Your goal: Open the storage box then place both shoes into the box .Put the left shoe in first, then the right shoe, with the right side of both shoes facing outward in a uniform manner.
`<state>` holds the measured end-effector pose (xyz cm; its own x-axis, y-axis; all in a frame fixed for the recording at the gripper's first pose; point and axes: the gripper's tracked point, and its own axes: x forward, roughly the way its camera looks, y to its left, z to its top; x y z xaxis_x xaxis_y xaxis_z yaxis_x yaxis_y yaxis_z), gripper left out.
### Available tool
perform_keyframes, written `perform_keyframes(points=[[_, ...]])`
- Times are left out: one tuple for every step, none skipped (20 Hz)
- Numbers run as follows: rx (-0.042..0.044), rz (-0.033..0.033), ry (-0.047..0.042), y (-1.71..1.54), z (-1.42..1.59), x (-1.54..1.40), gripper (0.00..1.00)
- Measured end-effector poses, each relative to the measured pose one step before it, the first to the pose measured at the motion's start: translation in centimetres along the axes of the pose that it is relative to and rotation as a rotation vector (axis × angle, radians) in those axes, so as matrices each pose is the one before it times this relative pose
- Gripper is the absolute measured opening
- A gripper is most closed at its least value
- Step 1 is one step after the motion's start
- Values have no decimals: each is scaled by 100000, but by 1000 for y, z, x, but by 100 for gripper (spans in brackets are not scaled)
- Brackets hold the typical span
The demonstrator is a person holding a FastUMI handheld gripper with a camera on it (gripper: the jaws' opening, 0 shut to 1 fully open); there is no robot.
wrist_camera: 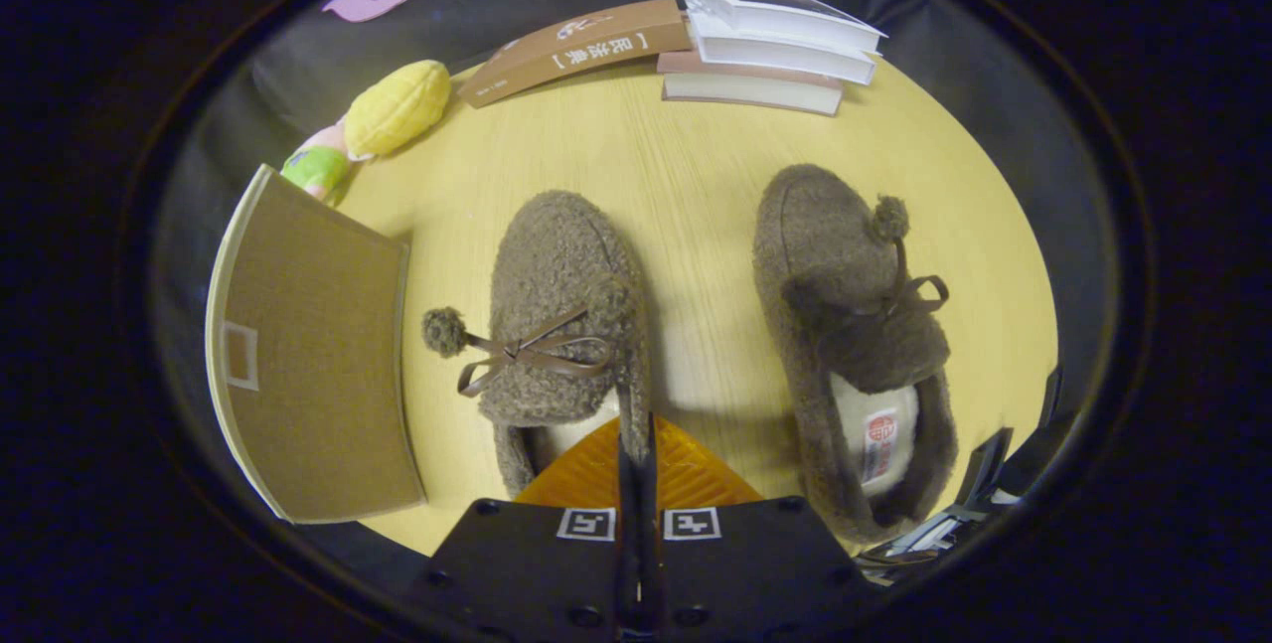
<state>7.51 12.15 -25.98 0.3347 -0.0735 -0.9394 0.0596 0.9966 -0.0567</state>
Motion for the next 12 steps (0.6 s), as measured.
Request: perform_keyframes(points=[[-435,-65,-1796,47,138,-121,4],[-448,195,-2217,180,175,-115,4],[-15,762,-1791,303,191,-323,4],[627,1862,-1282,394,125,-315,4],[1598,2614,-478,576,206,-354,4],[1733,1830,-424,334,95,-307,4],[1703,1077,-725,178,369,-302,4],[1630,1134,-806,244,341,-152,4],[970,1190,-838,253,365,-197,4],[1109,1534,-740,352,297,-294,4],[1128,2453,-518,599,292,-462,4],[1320,2690,-724,720,313,-692,4]])
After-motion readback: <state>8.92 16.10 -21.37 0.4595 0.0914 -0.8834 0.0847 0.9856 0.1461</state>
